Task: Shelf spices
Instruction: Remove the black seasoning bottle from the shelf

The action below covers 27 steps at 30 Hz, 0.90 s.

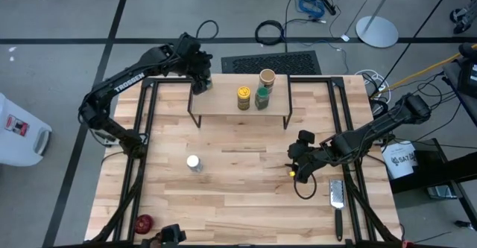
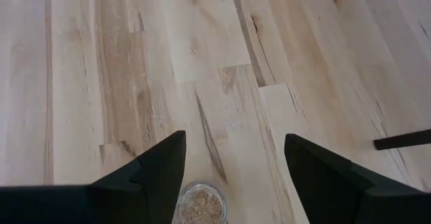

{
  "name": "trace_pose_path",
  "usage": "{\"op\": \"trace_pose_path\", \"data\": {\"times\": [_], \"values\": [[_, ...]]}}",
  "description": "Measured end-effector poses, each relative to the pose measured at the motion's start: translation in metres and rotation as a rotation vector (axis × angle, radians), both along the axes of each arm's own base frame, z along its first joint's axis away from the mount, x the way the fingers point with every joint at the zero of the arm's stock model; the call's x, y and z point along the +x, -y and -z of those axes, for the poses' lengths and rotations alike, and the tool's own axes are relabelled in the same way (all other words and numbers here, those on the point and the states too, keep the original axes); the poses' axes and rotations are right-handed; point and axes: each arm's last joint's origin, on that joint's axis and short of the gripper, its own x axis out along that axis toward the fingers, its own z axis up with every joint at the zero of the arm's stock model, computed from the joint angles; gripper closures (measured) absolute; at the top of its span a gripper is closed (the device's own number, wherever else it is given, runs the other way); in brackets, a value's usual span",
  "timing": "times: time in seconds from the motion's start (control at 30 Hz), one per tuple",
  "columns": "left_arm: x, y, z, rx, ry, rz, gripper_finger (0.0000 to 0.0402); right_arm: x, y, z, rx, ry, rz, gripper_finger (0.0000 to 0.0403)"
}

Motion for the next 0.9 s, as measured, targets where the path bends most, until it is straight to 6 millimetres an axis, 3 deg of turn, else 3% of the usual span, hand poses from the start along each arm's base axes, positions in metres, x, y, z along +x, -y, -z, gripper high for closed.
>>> {"op": "trace_pose_path", "data": {"times": [0.5, 0.9], "values": [[0.0016, -0.0012, 0.0027, 0.017, -0.024, 0.033, 0.0065, 0.0000, 0.0000, 0.0001, -0.005, -0.002, -0.007, 0.0163], [0.0018, -0.0008, 0.0028, 0.006, -0.018, 0.022, 0.0182, -0.0001, 0.0001, 0.0002, -0.005, -0.002, -0.006, 0.0163]]}}
